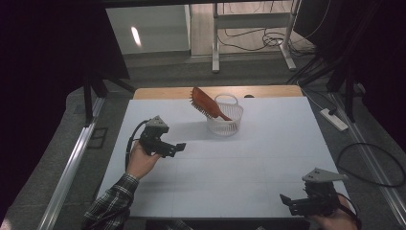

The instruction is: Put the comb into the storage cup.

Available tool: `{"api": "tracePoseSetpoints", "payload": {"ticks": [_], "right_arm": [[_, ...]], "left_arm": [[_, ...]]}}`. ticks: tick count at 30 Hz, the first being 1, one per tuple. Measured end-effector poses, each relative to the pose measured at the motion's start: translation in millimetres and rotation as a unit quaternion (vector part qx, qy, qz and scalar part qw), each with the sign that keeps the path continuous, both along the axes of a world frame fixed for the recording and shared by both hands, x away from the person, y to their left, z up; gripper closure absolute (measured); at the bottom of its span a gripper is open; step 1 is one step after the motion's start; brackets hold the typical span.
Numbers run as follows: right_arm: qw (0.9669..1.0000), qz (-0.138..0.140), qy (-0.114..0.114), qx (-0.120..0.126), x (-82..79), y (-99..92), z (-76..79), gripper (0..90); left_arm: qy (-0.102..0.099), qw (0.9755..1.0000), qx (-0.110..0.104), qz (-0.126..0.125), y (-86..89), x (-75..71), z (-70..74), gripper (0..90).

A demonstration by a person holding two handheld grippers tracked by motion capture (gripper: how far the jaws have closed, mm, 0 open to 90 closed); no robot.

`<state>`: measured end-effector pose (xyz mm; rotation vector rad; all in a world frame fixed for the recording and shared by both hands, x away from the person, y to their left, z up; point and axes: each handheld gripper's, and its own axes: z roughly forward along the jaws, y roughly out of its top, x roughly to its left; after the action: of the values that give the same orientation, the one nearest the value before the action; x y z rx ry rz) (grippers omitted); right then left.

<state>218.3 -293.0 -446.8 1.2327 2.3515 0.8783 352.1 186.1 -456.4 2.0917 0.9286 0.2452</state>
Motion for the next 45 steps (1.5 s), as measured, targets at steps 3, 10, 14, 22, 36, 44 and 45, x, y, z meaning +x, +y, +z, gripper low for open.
{"api": "tracePoseSetpoints", "payload": {"ticks": [3, 10, 14, 22, 36, 44, 45], "right_arm": [[1.0000, -0.007, -0.002, 0.001, 0.2, -0.4, 0.1, 0.0], [1.0000, -0.005, -0.007, -0.001, 0.0, -0.6, 0.6, 0.0], [1.0000, -0.004, -0.007, -0.002, 0.6, -0.7, 0.3, 0.0], [1.0000, -0.003, -0.004, -0.004, 1.1, -0.4, -0.2, 0.0], [1.0000, -0.001, 0.004, -0.008, 2.3, 0.9, -1.2, 0.0], [0.9999, 0.001, 0.006, -0.008, 2.4, 1.1, -1.3, 0.0], [0.9999, 0.001, 0.006, -0.008, 2.4, 1.2, -1.3, 0.0]], "left_arm": [[0.002, 1.0000, -0.007, 0.003, 3.6, -5.2, -0.2, 0.0], [0.004, 0.9999, -0.012, 0.006, 7.9, -14.1, -0.3, 0.0], [0.005, 0.9999, -0.008, 0.004, 9.3, -19.7, -1.2, 0.0], [0.006, 1.0000, -0.003, 0.002, 11.8, -30.9, -1.0, 0.0], [0.007, 0.9998, -0.004, 0.016, 27.6, -60.7, -3.1, 0.0], [0.011, 0.9997, -0.007, 0.022, 32.6, -73.2, -4.7, 0.0], [0.011, 0.9997, -0.007, 0.022, 32.6, -73.2, -4.7, 0.0]]}}
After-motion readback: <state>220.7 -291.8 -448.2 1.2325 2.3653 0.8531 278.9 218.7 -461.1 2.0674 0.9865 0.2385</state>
